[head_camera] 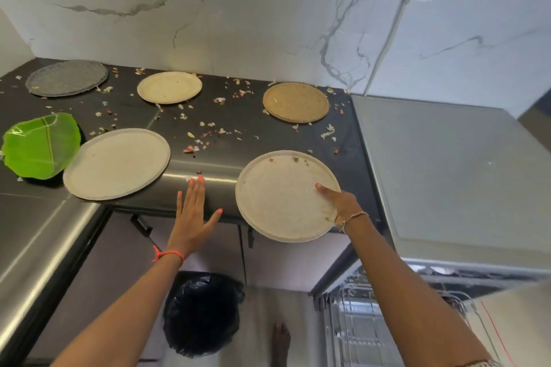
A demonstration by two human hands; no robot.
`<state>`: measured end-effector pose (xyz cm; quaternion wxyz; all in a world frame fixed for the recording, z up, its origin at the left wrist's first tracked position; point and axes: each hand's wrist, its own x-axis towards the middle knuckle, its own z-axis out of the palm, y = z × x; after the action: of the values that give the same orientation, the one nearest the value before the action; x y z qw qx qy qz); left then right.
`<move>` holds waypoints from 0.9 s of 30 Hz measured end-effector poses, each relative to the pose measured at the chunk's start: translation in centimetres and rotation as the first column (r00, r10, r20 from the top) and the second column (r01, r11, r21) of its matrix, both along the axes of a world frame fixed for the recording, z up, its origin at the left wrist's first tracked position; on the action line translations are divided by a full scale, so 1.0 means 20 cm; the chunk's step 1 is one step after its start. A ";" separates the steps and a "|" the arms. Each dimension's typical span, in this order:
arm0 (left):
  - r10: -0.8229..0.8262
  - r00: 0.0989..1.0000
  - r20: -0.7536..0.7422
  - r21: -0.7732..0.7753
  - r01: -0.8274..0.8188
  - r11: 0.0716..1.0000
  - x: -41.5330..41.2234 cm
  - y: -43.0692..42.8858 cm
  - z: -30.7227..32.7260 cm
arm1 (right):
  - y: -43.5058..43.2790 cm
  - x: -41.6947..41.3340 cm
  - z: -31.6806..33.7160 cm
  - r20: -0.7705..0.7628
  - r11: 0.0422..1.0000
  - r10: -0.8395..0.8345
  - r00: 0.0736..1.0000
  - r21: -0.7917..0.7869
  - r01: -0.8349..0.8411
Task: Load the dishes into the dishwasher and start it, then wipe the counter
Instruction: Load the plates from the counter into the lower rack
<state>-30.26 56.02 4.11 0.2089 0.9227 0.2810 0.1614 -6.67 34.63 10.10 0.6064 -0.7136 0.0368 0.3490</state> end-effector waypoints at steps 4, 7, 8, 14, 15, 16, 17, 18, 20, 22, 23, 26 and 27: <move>-0.115 0.993 -0.025 0.053 0.117 0.992 -0.04 -0.19 -0.07 | -0.22 -0.08 -0.03 -0.025 0.997 -0.042 0.999 0.064 0.044; -0.139 0.989 -0.042 0.023 0.140 0.990 -0.06 -0.33 -0.12 | -0.39 -0.13 -0.06 -0.081 0.991 -0.074 0.994 0.102 0.082; -0.149 0.988 -0.046 0.011 0.149 0.989 -0.06 -0.37 -0.13 | -0.44 -0.13 -0.08 -0.087 0.991 -0.082 0.993 0.102 0.091; -0.248 0.965 -0.089 -0.028 0.247 0.969 -0.01 -0.58 -0.24 | -0.72 -0.16 -0.15 -0.137 0.981 -0.107 0.985 0.150 0.127; -0.261 0.961 -0.095 -0.029 0.259 0.965 0.00 -0.62 -0.25 | -0.77 -0.15 -0.17 -0.138 0.981 -0.109 0.984 0.147 0.129; -0.273 0.956 -0.103 -0.025 0.272 0.962 0.02 -0.65 -0.26 | -0.82 -0.14 -0.18 -0.134 0.983 -0.102 0.986 0.141 0.120; -0.284 0.952 -0.112 -0.021 0.283 0.959 0.03 -0.69 -0.27 | -0.86 -0.14 -0.19 -0.135 0.985 -0.092 0.987 0.136 0.110; -0.290 0.950 -0.119 -0.020 0.290 0.957 0.04 -0.73 -0.28 | -0.91 -0.14 -0.20 -0.137 0.985 -0.078 0.988 0.142 0.098; -0.298 0.945 -0.134 -0.018 0.298 0.954 0.06 -0.81 -0.29 | -1.00 -0.13 -0.23 -0.156 0.981 -0.045 0.987 0.179 0.073; -0.304 0.940 -0.156 -0.006 0.307 0.952 0.08 -0.89 -0.30 | -1.10 -0.11 -0.25 -0.173 0.975 -0.018 0.985 0.216 0.056; -0.303 0.937 -0.173 -0.001 0.307 0.952 0.09 -0.94 -0.31 | -1.16 -0.10 -0.27 -0.185 0.972 -0.007 0.983 0.230 0.051; -0.288 0.938 -0.194 0.014 0.296 0.955 0.12 -1.10 -0.34 | -1.35 -0.07 -0.31 -0.208 0.973 0.003 0.978 0.228 0.046; -0.283 0.940 -0.189 0.018 0.291 0.956 0.13 -1.18 -0.35 | -1.43 -0.06 -0.33 -0.212 0.972 0.004 0.977 0.229 0.045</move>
<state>-27.62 32.41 -2.85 0.1820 0.9693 0.1579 0.0494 -7.88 6.03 3.48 0.6819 -0.5963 0.0672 0.4182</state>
